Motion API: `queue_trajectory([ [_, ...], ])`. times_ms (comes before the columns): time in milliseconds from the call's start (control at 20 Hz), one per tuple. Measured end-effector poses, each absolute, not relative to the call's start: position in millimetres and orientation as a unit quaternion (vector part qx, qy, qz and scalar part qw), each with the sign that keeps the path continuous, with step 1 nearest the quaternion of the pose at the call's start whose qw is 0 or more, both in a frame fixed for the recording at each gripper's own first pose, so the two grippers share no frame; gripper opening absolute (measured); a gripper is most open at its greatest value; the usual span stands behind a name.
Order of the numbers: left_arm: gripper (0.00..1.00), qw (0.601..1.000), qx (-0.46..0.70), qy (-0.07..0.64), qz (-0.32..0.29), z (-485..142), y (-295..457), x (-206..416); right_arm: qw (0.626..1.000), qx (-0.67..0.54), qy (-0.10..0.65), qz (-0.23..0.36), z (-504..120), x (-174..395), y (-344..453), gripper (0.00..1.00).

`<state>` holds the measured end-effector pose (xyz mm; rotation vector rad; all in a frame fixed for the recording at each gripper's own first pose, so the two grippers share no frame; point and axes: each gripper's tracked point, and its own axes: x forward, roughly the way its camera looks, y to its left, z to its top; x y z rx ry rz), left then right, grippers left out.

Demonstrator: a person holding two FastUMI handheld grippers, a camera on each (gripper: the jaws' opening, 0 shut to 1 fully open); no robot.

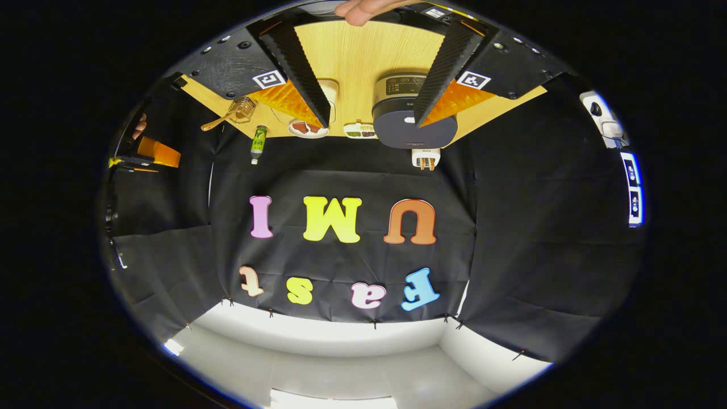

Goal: Close the left gripper, press the button to open the rice cooker; take a wooden spoon from the chopstick holder with the right hand, scoop a spoonful of rice and pour it into the rice cooker, then put the wooden spoon back into the chopstick holder.

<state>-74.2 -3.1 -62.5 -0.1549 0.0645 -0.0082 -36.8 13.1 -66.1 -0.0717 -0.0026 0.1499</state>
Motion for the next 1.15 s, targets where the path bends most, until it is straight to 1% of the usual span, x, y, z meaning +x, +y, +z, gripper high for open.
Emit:
queue_trajectory([
  [100, 0.95, 0.996, -0.080, 0.040, -0.013, -64, -11, -75, 0.996, -0.036, -0.005, 0.085, -65, -46, 21, 1.00],
  [200, 0.95, 0.997, -0.070, 0.034, -0.020, -60, -16, -75, 0.995, -0.036, -0.010, 0.092, -65, -55, 25, 1.00],
  [350, 0.94, 0.997, -0.062, 0.037, -0.031, -62, -23, -75, 0.996, -0.039, -0.022, 0.083, -61, -64, 20, 1.00],
  [400, 0.94, 0.997, -0.058, 0.038, -0.031, -63, -22, -76, 0.995, -0.040, -0.026, 0.082, -59, -68, 19, 0.99],
  [450, 0.94, 0.997, -0.053, 0.036, -0.030, -62, -22, -76, 0.995, -0.041, -0.028, 0.083, -59, -70, 20, 1.00],
  [700, 0.94, 0.998, -0.039, 0.032, -0.033, -59, -25, -79, 0.995, -0.036, -0.028, 0.086, -62, -73, 17, 1.00],
  [900, 0.94, 0.998, -0.037, 0.028, -0.035, -59, -27, -80, 0.997, -0.028, -0.026, 0.074, -64, -72, 7, 1.00],
  [1150, 0.94, 0.998, -0.037, 0.023, -0.034, -59, -26, -82, 0.997, -0.030, -0.038, 0.068, -62, -83, 4, 1.00],
])
